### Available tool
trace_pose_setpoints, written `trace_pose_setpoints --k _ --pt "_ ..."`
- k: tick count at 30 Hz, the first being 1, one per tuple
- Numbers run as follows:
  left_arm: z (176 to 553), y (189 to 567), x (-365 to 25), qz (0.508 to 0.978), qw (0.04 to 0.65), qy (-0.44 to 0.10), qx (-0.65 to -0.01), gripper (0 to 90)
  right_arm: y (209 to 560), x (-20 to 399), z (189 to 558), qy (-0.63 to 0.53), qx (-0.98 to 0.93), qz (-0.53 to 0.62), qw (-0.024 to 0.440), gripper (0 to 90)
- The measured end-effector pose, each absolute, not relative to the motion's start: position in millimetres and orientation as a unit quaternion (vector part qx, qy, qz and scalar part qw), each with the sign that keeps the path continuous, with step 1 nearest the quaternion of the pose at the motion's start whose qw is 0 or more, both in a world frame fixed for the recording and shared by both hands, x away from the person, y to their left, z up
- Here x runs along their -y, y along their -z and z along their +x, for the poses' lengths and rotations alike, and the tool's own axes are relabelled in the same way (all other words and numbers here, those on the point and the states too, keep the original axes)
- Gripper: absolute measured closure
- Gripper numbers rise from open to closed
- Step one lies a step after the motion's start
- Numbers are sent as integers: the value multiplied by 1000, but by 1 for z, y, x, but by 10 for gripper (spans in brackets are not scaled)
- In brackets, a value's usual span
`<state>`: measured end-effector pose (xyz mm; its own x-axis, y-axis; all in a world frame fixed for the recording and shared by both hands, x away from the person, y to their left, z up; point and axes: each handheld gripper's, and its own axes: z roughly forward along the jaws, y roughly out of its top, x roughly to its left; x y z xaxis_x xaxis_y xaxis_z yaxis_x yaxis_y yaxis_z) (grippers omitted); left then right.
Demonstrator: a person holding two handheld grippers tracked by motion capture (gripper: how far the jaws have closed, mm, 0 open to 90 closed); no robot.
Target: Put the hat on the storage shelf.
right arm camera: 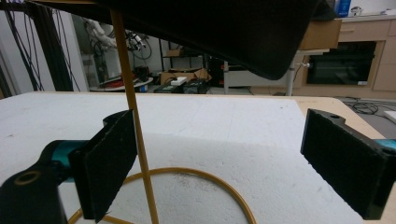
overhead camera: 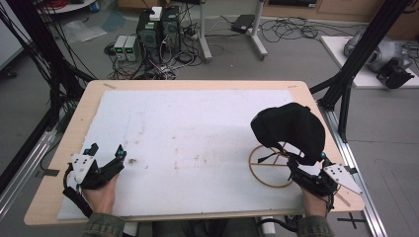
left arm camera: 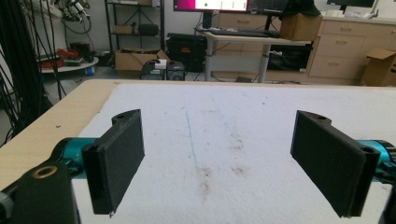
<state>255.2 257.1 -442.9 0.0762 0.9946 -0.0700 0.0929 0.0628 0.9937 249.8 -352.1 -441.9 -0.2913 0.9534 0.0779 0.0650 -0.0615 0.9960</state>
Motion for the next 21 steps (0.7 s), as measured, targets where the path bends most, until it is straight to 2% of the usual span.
trace_pose_setpoints --k 21 --pt "255 443 -258 522 525 -423 -523 180 442 351 251 -572 -568 449 385 102"
